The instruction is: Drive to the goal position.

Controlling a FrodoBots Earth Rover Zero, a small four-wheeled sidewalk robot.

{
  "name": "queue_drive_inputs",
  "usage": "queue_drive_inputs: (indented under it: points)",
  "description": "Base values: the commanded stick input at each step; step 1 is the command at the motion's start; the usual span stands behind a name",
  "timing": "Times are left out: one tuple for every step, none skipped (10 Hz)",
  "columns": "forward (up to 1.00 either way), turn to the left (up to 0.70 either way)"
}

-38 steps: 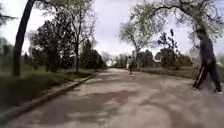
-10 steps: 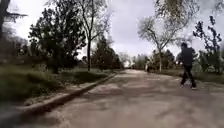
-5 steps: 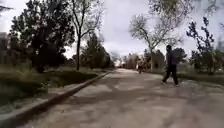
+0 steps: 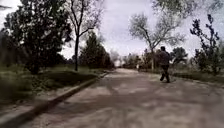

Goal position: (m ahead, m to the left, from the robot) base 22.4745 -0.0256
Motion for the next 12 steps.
queue_drive_inputs:
  points:
    - [0.7, 0.0]
    - [0.7, -0.23]
    - [0.7, -0.35]
    - [0.7, -0.35]
    - [0.7, 0.0]
    - [0.7, 0.0]
    - [0.7, 0.0]
    - [0.7, 0.0]
    - [0.7, 0.0]
    - [0.7, 0.0]
    - [0.7, 0.0]
    - [0.7, 0.0]
